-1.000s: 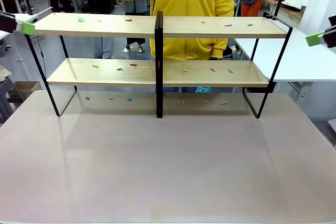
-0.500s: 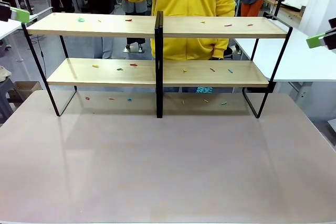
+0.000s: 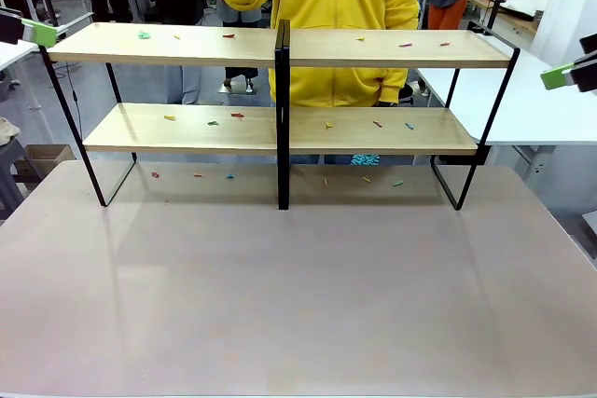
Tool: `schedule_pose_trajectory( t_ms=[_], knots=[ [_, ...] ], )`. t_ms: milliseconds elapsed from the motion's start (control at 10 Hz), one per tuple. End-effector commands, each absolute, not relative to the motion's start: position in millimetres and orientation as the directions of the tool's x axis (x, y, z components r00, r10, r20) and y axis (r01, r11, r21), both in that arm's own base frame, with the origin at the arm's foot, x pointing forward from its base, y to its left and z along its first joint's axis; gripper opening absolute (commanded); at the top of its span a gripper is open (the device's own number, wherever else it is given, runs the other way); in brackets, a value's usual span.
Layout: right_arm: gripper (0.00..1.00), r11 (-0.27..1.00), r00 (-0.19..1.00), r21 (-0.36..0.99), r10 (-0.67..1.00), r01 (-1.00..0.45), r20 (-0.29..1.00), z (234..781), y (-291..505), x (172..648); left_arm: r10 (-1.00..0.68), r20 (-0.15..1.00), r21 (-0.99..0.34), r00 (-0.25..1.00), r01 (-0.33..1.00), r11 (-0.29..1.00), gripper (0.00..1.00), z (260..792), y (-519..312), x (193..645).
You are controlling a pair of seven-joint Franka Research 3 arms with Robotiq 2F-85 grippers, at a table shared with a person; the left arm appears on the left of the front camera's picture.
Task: Clean the shelves.
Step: Pick up the Duster when the human hands it over.
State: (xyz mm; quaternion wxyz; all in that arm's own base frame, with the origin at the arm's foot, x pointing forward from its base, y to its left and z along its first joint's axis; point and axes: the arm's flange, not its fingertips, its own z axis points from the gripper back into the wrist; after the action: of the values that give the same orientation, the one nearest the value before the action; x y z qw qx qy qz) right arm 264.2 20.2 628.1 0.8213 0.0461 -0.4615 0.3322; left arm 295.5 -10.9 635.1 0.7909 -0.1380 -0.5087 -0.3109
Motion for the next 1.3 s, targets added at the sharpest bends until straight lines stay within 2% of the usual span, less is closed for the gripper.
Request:
schedule_pose_trajectory(
  t_ms=[0, 200, 300, 500, 1200],
  knots=[
    [1.0, 0.803, 0.337, -0.166, 0.415, -0.573, 0.845, 597, 23, 242, -0.356, 0.887, 0.1, 0.294, 0.631, 0.77, 1.0, 635, -11, 295],
    [1.0, 0.872, 0.388, -0.064, 0.28, -0.485, 0.878, 605, 24, 235, -0.356, 0.887, 0.1, 0.294, 0.631, 0.77, 1.0, 635, -11, 295],
    [1.0, 0.893, 0.458, 0.018, 0.212, -0.449, 0.863, 608, 28, 228, -0.356, 0.887, 0.1, 0.294, 0.631, 0.77, 1.0, 635, -11, 295],
    [1.0, 0.911, 0.504, 0.132, 0.092, -0.391, 0.859, 615, 34, 220, -0.356, 0.887, 0.1, 0.294, 0.631, 0.77, 1.0, 635, -11, 295],
    [1.0, 0.908, 0.531, 0.12, 0.124, -0.401, 0.838, 615, 41, 223, -0.356, 0.887, 0.1, 0.294, 0.631, 0.77, 1.0, 635, -11, 295]
  ],
)
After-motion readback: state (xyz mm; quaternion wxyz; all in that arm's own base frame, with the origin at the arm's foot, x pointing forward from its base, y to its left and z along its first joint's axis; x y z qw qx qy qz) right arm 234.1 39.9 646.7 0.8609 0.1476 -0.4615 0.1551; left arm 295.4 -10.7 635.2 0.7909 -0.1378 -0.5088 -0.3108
